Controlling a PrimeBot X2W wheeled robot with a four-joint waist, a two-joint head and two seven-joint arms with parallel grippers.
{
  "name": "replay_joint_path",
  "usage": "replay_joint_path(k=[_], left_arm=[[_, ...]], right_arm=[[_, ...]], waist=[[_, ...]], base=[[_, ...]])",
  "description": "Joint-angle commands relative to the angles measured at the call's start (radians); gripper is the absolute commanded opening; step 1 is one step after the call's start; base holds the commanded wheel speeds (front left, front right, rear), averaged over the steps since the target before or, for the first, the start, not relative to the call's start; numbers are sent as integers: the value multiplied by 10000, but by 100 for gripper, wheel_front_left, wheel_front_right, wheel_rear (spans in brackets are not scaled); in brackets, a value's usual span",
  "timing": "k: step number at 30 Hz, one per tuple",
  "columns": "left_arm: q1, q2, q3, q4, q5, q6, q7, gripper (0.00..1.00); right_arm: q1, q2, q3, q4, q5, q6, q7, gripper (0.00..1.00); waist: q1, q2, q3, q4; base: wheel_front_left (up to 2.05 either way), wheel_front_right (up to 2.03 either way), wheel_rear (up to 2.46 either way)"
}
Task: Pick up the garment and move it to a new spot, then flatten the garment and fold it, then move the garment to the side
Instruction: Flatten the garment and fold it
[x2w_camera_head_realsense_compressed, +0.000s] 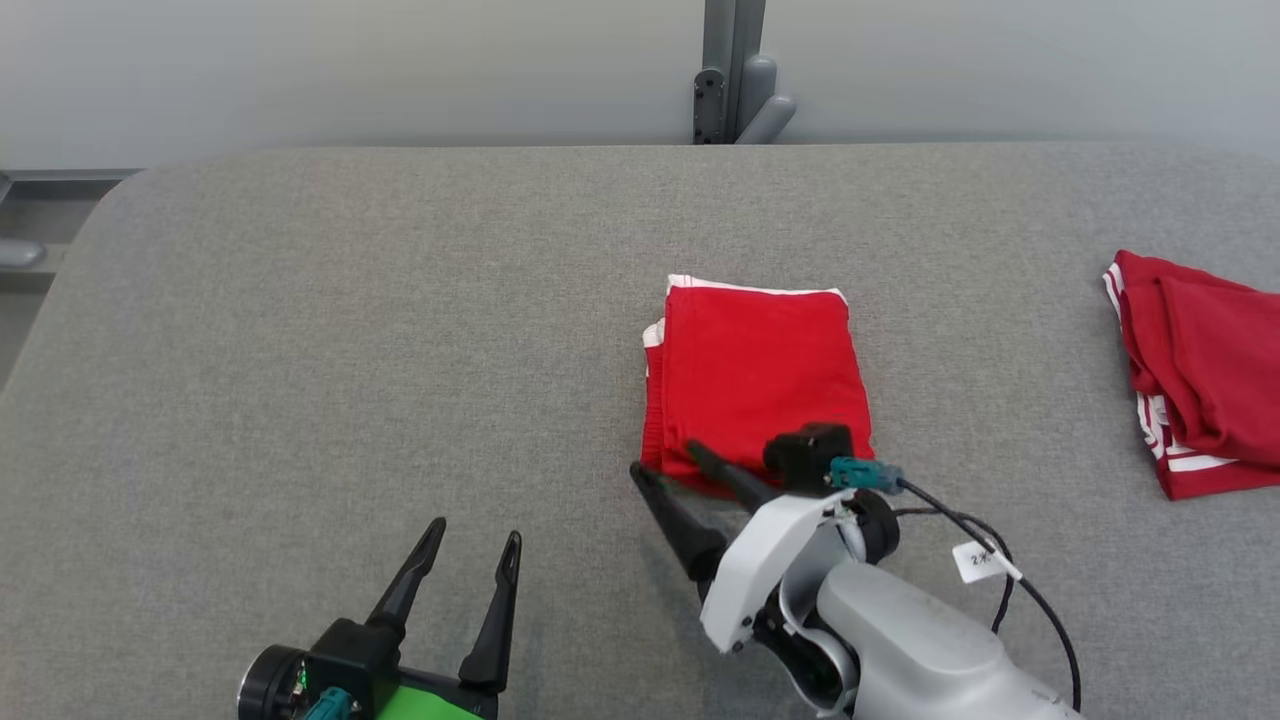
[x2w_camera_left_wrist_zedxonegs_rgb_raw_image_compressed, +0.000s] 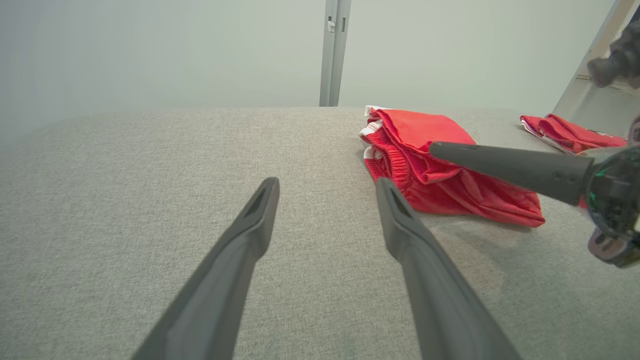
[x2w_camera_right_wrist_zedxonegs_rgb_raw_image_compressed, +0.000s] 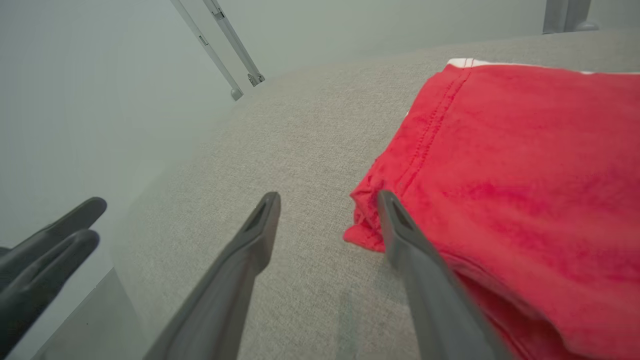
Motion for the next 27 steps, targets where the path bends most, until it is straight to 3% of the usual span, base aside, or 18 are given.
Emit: replay_joint_path(k=[1, 5, 18, 27], left_arm=[[189, -56, 98, 74, -98, -33, -38, 100], [261, -152, 414, 155, -253, 2, -38, 100], [329, -403, 1990, -14, -516, 266, -38, 100], [516, -473, 2836, -702, -243, 189, -37, 100]], right_arm=[[204, -32, 198, -168, 133, -3, -77, 100], [281, -30, 66, -517, -207, -4, -82, 100], [2443, -11, -4085, -3257, -4793, -3, -84, 100], [3957, -20, -6070, -4300, -6515, -3, -85, 100]], waist=[[0, 0, -108, -114], [0, 0, -216, -304], [0, 0, -665, -1281], [0, 0, -804, -1468]], base=[[0, 0, 0], [0, 0, 0], [0, 0, 0], [0, 0, 0]])
